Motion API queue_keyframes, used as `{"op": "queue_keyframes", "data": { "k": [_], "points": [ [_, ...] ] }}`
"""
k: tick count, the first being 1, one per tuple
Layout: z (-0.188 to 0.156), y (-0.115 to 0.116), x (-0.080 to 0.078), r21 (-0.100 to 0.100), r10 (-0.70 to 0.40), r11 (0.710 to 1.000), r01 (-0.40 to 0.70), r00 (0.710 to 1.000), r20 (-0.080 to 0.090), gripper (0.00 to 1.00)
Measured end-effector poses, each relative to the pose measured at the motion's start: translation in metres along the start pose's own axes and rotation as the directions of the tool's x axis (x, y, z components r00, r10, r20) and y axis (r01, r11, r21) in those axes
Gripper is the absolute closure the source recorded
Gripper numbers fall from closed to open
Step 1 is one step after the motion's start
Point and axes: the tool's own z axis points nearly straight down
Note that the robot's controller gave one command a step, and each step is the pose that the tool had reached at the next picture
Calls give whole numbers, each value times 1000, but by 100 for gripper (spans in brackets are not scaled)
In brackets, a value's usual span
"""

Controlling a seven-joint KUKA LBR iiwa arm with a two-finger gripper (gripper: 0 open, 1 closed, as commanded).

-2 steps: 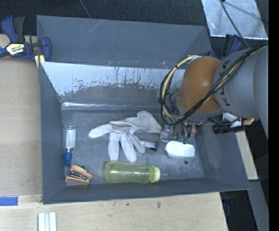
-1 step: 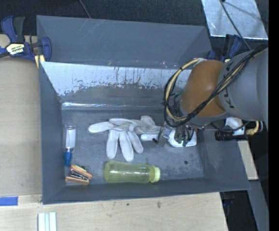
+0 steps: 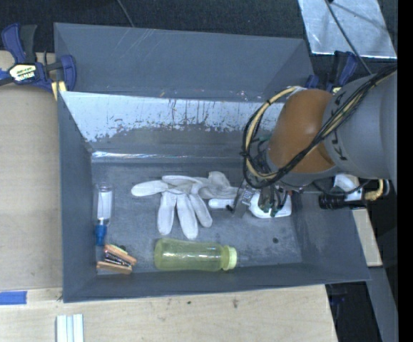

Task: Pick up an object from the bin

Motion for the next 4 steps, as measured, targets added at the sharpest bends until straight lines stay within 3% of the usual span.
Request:
{"op": "queue_keyframes", "data": {
  "k": [2,4],
  "points": [
    [-15,-1,2,6,-2,1000,2,1000,-10,100],
    [-59,-2,1,6,-2,1000,2,1000,-9,100]
  ]
}}
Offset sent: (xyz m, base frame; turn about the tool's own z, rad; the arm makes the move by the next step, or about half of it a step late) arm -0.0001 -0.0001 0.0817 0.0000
